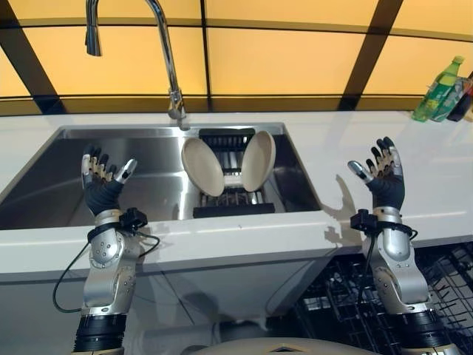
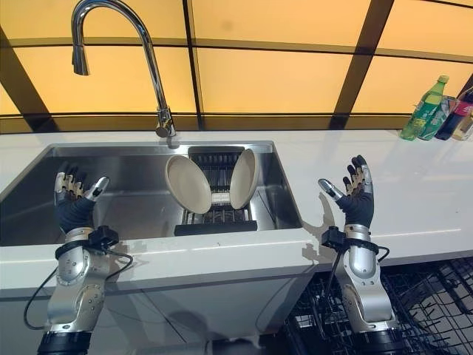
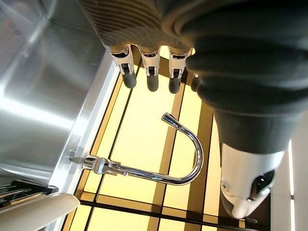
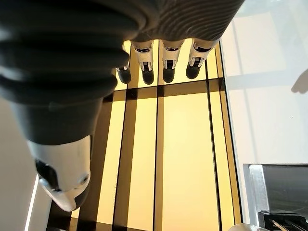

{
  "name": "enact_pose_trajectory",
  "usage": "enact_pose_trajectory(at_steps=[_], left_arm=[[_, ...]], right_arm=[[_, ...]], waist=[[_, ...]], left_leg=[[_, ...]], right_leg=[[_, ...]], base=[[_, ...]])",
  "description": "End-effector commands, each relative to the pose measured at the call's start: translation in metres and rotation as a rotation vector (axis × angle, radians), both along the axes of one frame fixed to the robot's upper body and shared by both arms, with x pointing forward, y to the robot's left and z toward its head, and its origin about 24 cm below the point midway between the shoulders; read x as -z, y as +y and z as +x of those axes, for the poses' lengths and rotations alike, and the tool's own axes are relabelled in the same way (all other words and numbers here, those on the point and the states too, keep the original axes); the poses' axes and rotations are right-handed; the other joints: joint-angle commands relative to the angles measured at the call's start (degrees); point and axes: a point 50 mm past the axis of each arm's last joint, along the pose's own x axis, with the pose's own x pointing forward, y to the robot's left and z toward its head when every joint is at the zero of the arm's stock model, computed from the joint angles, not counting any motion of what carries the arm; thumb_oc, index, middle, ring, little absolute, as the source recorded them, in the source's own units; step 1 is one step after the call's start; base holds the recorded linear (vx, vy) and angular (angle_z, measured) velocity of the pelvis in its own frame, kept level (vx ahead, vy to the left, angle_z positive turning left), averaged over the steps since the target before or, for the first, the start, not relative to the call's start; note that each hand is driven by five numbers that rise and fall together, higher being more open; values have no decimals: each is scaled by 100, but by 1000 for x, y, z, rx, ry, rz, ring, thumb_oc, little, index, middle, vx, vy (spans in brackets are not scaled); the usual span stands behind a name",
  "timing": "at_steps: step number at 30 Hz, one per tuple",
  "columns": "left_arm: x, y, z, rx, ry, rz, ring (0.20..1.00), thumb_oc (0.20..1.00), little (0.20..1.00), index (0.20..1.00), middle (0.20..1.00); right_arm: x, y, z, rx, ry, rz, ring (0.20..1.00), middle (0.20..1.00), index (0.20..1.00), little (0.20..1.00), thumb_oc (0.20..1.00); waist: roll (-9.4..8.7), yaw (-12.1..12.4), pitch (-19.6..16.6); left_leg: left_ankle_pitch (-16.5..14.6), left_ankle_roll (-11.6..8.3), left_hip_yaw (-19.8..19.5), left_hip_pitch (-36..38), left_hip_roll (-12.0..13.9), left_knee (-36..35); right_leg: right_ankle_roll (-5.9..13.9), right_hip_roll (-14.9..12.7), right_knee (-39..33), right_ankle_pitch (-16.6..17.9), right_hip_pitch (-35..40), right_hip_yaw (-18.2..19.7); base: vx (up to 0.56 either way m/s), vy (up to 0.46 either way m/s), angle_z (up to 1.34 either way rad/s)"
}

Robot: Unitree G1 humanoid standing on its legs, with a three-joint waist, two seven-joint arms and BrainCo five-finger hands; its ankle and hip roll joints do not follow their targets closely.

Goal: Pick up plates and place into dishwasher.

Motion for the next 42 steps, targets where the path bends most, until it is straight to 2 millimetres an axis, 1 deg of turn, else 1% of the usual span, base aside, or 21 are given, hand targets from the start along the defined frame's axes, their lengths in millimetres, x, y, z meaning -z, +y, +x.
enact_pose_trajectory(at_steps=[1,13,17,23,27,34,38,39,42], left_arm=[[-18,-6,9,57,-73,75,1000,1000,1000,1000,1000],[-21,2,5,30,-75,143,1000,1000,1000,1000,1000],[-24,5,6,27,-67,246,1000,1000,1000,1000,1000],[-31,17,11,8,-23,433,1000,1000,1000,1000,1000],[-33,28,16,-17,20,495,1000,1000,1000,1000,1000],[-33,40,12,-46,53,580,1000,1000,1000,1000,1000],[-41,46,8,-73,51,709,1000,1000,1000,1000,1000],[-45,48,9,-85,53,764,1000,1000,1000,1000,1000],[-53,52,12,-121,53,859,1000,1000,1000,1000,1000]], right_arm=[[-31,-4,3,26,-147,-52,1000,1000,1000,1000,1000],[-29,-6,3,14,-126,-61,1000,1000,1000,1000,1000],[-28,-6,2,8,-112,-66,1000,1000,1000,1000,1000],[-26,-9,3,-7,-85,-77,1000,1000,1000,1000,1000],[-23,-9,4,-29,-56,-85,1000,1000,1000,1000,1000],[-11,-12,-1,-51,16,-89,1000,1000,1000,1000,1000],[-6,-17,-3,-61,51,-93,1000,1000,1000,1000,1000],[-6,-19,-3,-66,62,-98,1000,1000,1000,1000,1000],[-8,-21,0,-77,64,-118,1000,1000,1000,1000,1000]], waist=[[129,-64,-220],[100,-24,-297],[110,-44,-322],[153,-124,-364],[201,-205,-367],[206,-301,-298],[203,-355,-218],[214,-379,-184],[267,-425,-54]], left_leg=[[-59,231,235,-283,-172,39],[-89,228,234,-272,-157,30],[-97,226,247,-269,-163,30],[-93,233,291,-273,-181,30],[-103,257,312,-237,-218,31],[-163,337,342,-210,-330,99],[-197,386,357,-224,-414,136],[-212,401,374,-245,-435,168],[-254,426,385,-389,-487,346]], right_leg=[[114,-108,200,-578,194,-169],[101,-82,135,-586,222,-210],[104,-78,129,-589,227,-197],[109,-69,122,-577,198,-127],[133,-80,134,-565,171,-3],[180,-154,137,-514,136,194],[235,-211,132,-447,60,298],[254,-235,140,-430,20,322],[286,-293,252,-415,-151,415]], base=[[0,0,0],[0,0,0],[16,12,0],[48,39,-1],[102,59,-2],[135,64,-12],[136,85,-9],[111,112,-13],[55,122,-7]])
